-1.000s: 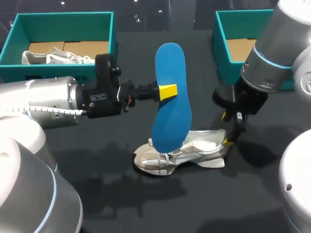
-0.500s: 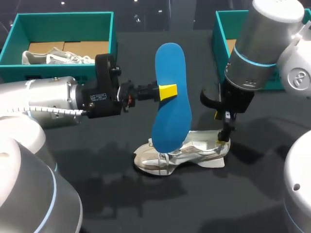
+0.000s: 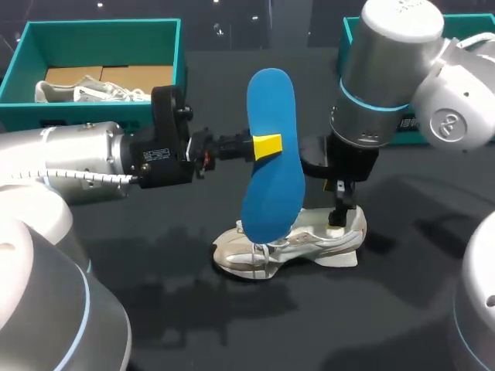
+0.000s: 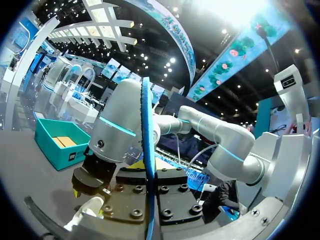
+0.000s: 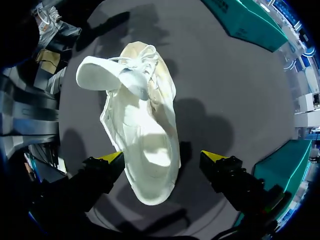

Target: Take the shoe out of the shoebox, open the shoe tongue, remove and reinsert the insole, then place the shoe into the shoebox

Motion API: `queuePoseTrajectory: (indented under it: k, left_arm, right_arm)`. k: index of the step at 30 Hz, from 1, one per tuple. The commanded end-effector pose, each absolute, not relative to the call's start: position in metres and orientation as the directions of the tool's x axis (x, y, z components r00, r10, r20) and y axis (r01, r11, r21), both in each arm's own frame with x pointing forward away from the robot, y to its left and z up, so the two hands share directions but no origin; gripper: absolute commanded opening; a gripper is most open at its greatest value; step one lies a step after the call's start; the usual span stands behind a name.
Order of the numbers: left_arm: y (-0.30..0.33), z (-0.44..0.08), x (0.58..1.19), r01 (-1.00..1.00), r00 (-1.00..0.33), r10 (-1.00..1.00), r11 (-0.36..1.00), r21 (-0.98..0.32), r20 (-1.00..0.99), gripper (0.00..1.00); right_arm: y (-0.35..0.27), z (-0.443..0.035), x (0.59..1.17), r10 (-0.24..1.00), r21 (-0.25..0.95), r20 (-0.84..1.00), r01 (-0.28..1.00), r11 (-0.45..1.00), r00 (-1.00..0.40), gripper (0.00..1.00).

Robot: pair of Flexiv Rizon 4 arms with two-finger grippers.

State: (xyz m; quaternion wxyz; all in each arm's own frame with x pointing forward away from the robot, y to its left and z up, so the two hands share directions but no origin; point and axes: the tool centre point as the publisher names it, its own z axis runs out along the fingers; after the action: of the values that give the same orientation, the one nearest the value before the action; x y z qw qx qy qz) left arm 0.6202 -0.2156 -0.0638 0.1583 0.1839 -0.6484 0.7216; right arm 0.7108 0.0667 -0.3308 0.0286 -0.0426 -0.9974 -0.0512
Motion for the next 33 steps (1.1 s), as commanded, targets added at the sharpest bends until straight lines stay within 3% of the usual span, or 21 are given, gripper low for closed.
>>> queuePoseTrajectory:
  k: [1,7,11,22,24,29,30,33]
  left_arm:
    - [-0.219,-0.065,0.620,-0.467,-0.882,-0.011,-0.112,-0.877,0.471,0.00]
    - [-0.219,-0.065,0.620,-0.467,-0.882,-0.011,-0.112,-0.877,0.471,0.00]
    - [-0.219,-0.065,0.620,-0.467,-0.882,-0.011,-0.112,-0.877,0.471,0.00]
    - [-0.219,-0.065,0.620,-0.467,-0.882,-0.011,-0.112,-0.877,0.471,0.00]
    - [-0.219,-0.065,0.620,-0.467,-0.882,-0.011,-0.112,-0.877,0.471,0.00]
    - [-0.219,-0.065,0.620,-0.467,-0.882,-0.011,-0.112,-0.877,0.471,0.00]
    - [-0.219,-0.065,0.620,-0.467,-0.882,-0.011,-0.112,-0.877,0.471,0.00]
    - [-0.219,-0.065,0.620,-0.467,-0.882,-0.011,-0.112,-0.877,0.471,0.00]
  right_arm:
    - [0.079,-0.348,0.720,0.082,0.074,0.069,0.088,0.993,-0.994,1.00]
    - [0.084,-0.356,0.725,0.083,0.052,0.061,0.086,0.995,-0.995,0.97]
    - [0.087,-0.364,0.727,0.082,0.051,0.069,0.086,0.995,-0.994,0.85]
    - [0.089,-0.383,0.726,0.082,0.047,0.099,0.087,0.995,-0.992,0.74]
    - [0.090,-0.385,0.725,0.082,0.047,0.103,0.087,0.995,-0.991,0.64]
    - [0.093,-0.389,0.724,0.079,0.041,0.112,0.084,0.996,-0.991,0.26]
    - [0.093,-0.389,0.723,0.078,0.040,0.113,0.083,0.996,-0.990,0.00]
    - [0.092,-0.389,0.722,0.078,0.036,0.114,0.083,0.996,-0.990,0.00]
